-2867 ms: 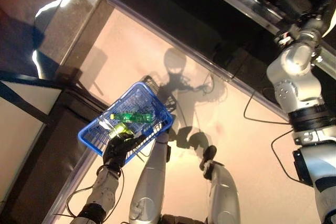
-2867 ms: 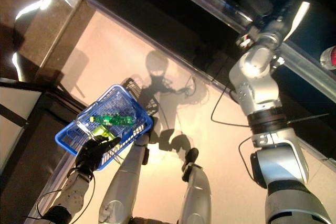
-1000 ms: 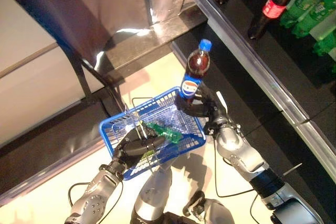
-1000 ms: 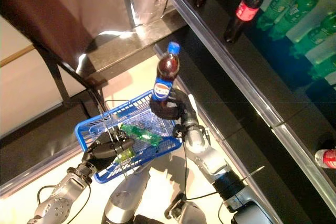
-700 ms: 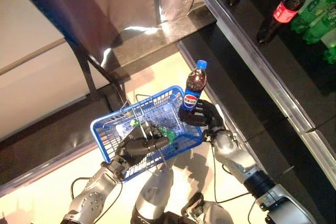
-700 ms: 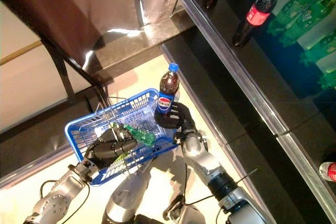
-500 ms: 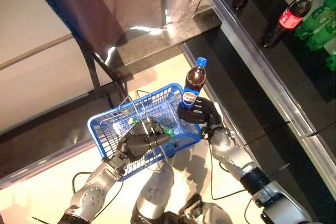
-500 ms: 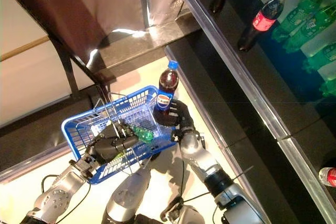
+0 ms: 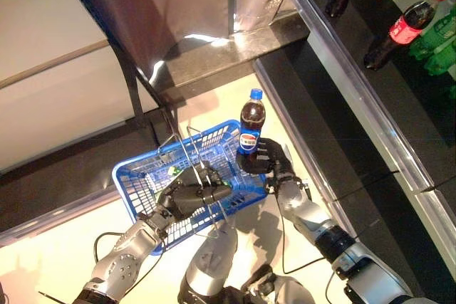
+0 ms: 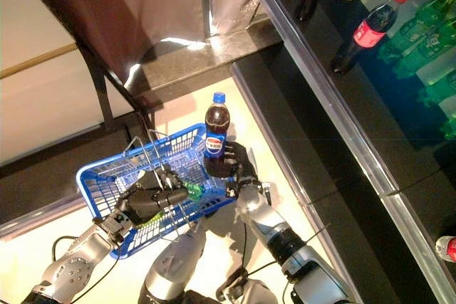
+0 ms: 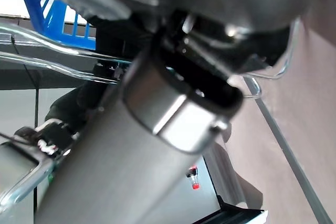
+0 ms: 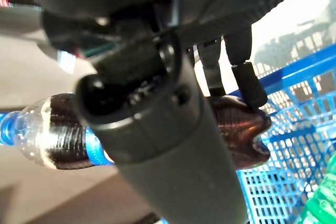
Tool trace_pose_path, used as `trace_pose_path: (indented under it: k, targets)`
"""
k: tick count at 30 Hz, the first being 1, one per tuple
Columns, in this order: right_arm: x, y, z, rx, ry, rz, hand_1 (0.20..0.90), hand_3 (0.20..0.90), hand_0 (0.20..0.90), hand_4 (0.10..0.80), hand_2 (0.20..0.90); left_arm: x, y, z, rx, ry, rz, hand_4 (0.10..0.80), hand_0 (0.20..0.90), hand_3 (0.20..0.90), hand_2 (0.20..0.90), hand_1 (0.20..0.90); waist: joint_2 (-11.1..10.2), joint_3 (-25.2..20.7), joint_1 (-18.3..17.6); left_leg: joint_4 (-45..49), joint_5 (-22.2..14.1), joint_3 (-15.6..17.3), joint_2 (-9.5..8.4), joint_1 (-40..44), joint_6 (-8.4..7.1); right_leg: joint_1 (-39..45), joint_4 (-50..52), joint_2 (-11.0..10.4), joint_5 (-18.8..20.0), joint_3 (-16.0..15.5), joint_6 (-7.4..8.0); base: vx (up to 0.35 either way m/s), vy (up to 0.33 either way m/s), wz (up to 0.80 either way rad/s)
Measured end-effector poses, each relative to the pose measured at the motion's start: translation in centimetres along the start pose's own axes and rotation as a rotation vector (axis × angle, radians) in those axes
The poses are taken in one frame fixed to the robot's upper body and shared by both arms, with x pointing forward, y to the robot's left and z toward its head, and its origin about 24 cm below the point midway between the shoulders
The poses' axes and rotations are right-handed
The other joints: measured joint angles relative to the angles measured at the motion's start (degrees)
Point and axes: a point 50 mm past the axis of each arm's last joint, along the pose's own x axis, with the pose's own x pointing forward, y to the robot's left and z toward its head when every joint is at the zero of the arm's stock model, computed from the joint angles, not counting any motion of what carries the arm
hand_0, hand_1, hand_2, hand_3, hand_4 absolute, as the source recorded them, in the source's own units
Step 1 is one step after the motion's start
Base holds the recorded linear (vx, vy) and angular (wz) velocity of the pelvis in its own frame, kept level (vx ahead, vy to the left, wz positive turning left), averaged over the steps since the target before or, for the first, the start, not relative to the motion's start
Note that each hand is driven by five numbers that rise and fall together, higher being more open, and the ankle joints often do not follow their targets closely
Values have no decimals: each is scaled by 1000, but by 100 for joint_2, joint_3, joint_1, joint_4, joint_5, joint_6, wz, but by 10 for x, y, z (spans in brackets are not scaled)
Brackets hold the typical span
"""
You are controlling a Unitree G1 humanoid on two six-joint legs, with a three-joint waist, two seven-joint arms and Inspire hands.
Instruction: Pick up the drink and place into the basket.
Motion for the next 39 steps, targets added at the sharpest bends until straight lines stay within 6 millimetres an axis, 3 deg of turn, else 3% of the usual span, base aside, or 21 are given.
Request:
trace_pose_path:
  k: [6,16,20,24,30,39]
  targets:
    - [-1,12,1,-336,-90,25,300,200,300,100,300,-2,2,2,21,16,5,100,300,200,300,300,0,0,-2,-4,10,-1,-5,0,-17,-77,189,-54,-92,-1,-26,0,0,0]
    - [-1,25,-2,-716,-155,55,300,200,300,100,300,0,1,2,49,30,-2,100,300,200,300,300,0,-1,13,-96,57,-28,11,-59,-67,-240,363,-87,-188,6,-58,0,0,0]
    - [-3,29,-20,-845,-66,135,300,200,300,100,300,4,-11,7,72,17,-59,100,300,200,300,300,0,-1,103,-106,60,-29,7,-101,-64,-288,368,-91,-181,1,-35,0,0,0]
    - [-4,29,-35,-865,24,174,300,200,300,100,300,10,-28,12,90,4,-146,100,300,200,300,300,2,-1,158,-103,62,-48,-1,-111,-66,-294,378,-90,-200,-16,-26,-3,-6,1]
    - [-3,22,-50,-873,123,185,300,200,300,100,300,20,-36,23,138,-14,-201,100,300,200,300,300,16,-5,168,-99,71,-88,-4,-117,-82,-298,419,-87,-223,-58,-44,0,0,3]
    - [7,25,-43,-887,172,183,300,200,300,100,300,32,-50,15,126,45,-289,100,300,200,300,300,18,-5,153,-88,76,-159,-47,-140,-90,-296,497,-137,-273,-152,-48,25,37,4]
